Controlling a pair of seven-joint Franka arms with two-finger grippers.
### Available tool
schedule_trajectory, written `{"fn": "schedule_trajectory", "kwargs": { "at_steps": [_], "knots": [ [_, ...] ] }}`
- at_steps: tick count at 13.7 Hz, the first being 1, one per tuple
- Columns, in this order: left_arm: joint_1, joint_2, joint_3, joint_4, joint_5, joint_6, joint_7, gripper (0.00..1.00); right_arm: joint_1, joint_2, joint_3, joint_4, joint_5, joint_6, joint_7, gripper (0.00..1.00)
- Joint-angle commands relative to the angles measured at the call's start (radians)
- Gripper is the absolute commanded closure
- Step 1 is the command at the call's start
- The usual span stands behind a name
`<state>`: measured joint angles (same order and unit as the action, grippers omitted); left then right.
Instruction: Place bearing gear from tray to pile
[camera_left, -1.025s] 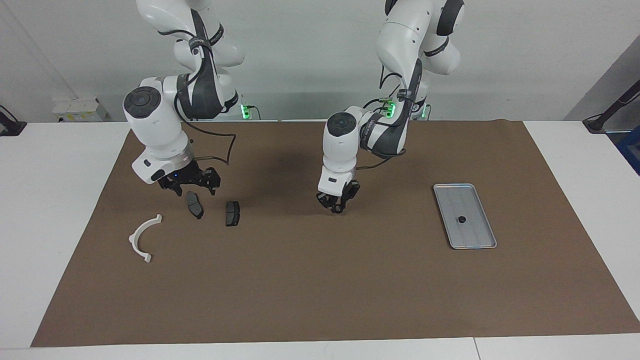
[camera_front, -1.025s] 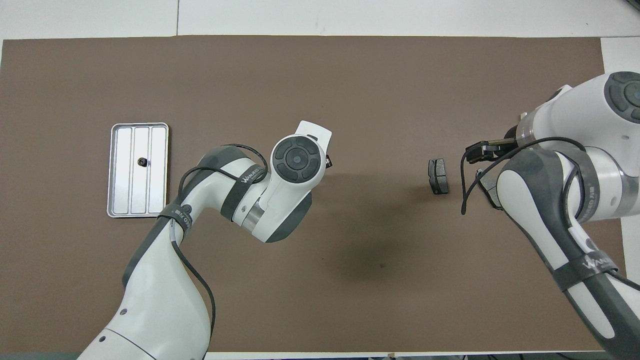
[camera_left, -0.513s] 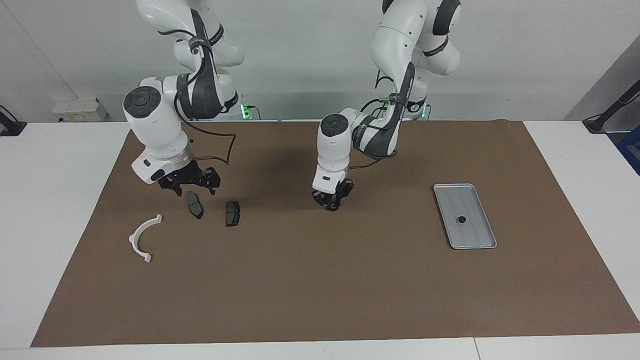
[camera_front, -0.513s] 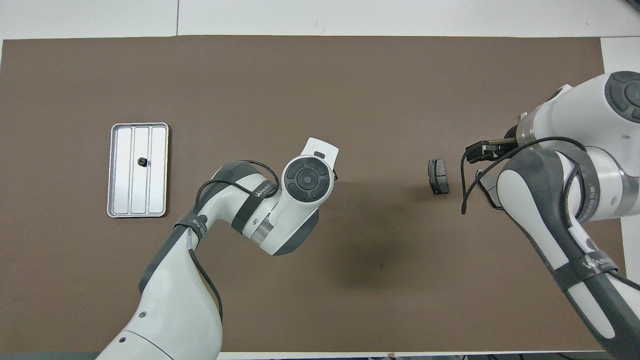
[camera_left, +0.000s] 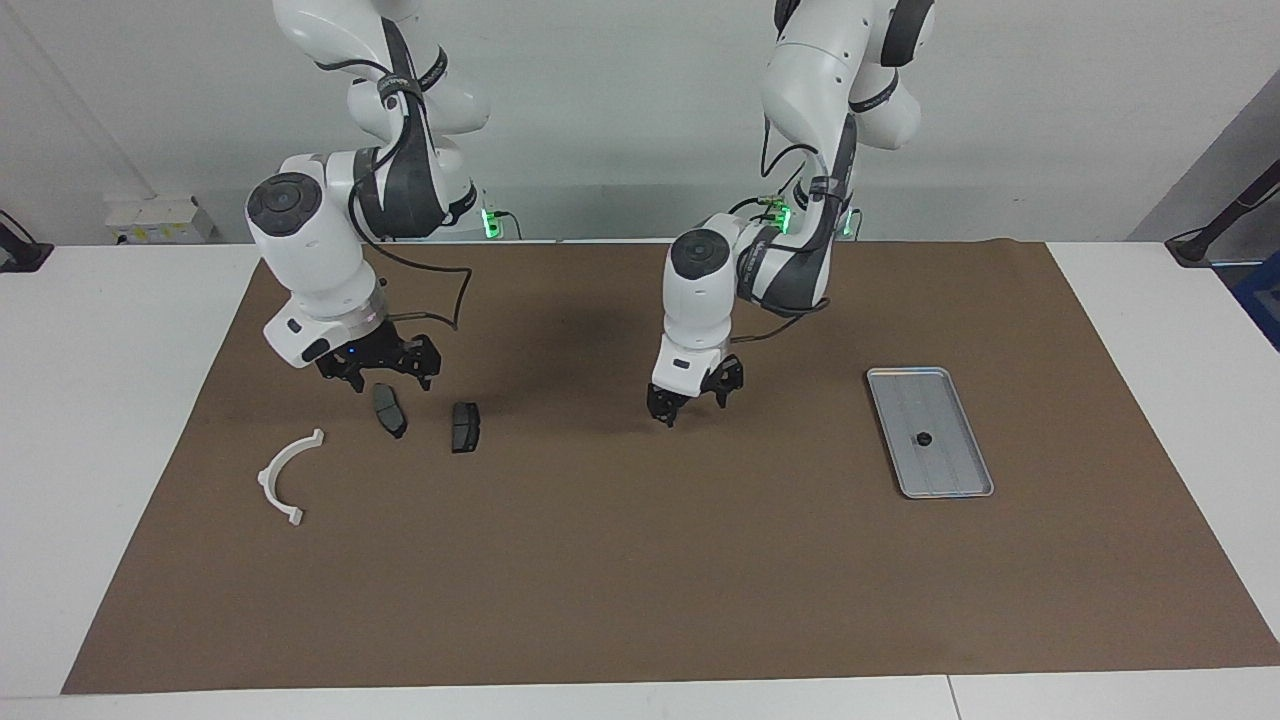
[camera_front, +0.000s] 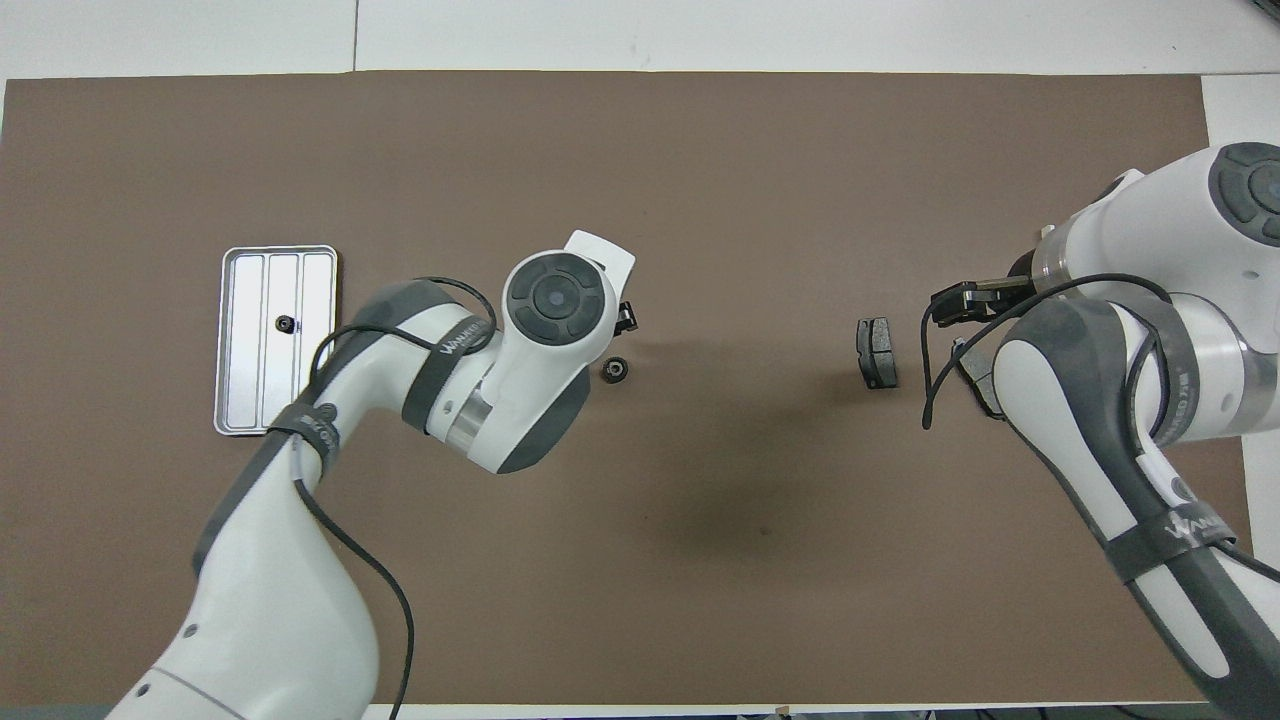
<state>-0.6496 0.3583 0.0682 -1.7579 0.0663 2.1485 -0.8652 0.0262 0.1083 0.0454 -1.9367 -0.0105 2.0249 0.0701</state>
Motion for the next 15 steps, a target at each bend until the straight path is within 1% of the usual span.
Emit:
{"fn": "schedule_trajectory", "kwargs": {
  "at_steps": [1, 2, 4, 6, 8, 9, 10, 11, 14, 15],
  "knots": [
    [0.101, -0.178, -0.008, -0.025, 0.001, -0.139, 0.159, 0.00, 0.049, -0.009, 0.004, -0.005, 0.023, 0.012, 0.039, 0.00],
    [0.152, -0.221, -0.005, -0.025, 0.001, -0.168, 0.242, 0.00, 0.076, -0.006, 0.004, -0.005, 0.023, 0.018, 0.104, 0.00],
    [0.297, -0.268, -0.008, -0.025, -0.012, -0.194, 0.465, 0.00, 0.174, 0.002, 0.002, -0.002, 0.023, 0.047, 0.273, 0.00],
    [0.422, -0.278, -0.002, -0.037, -0.058, -0.173, 0.686, 0.00, 0.245, 0.031, 0.004, 0.001, 0.023, 0.090, 0.394, 0.00],
    [0.522, -0.275, -0.002, -0.073, -0.077, -0.138, 0.846, 0.00, 0.326, 0.072, 0.004, 0.011, 0.023, 0.138, 0.537, 0.00],
    [0.547, -0.268, -0.002, -0.112, -0.077, -0.092, 0.877, 0.00, 0.369, 0.108, 0.004, 0.042, 0.023, 0.143, 0.604, 0.00],
    [0.563, -0.268, -0.002, -0.182, -0.077, 0.012, 0.883, 0.00, 0.403, 0.140, 0.004, 0.074, 0.021, 0.144, 0.660, 0.00],
    [0.567, -0.263, -0.002, -0.224, -0.080, 0.071, 0.885, 0.00, 0.429, 0.161, 0.004, 0.100, 0.021, 0.144, 0.703, 0.00],
    [0.579, -0.197, -0.002, -0.248, -0.085, 0.111, 0.887, 0.00, 0.486, 0.223, 0.002, 0.157, 0.006, 0.141, 0.775, 0.01],
    [0.579, -0.182, -0.002, -0.264, -0.085, 0.151, 0.887, 0.00, 0.518, 0.269, 0.001, 0.209, 0.001, 0.129, 0.821, 0.01]
  ]
}}
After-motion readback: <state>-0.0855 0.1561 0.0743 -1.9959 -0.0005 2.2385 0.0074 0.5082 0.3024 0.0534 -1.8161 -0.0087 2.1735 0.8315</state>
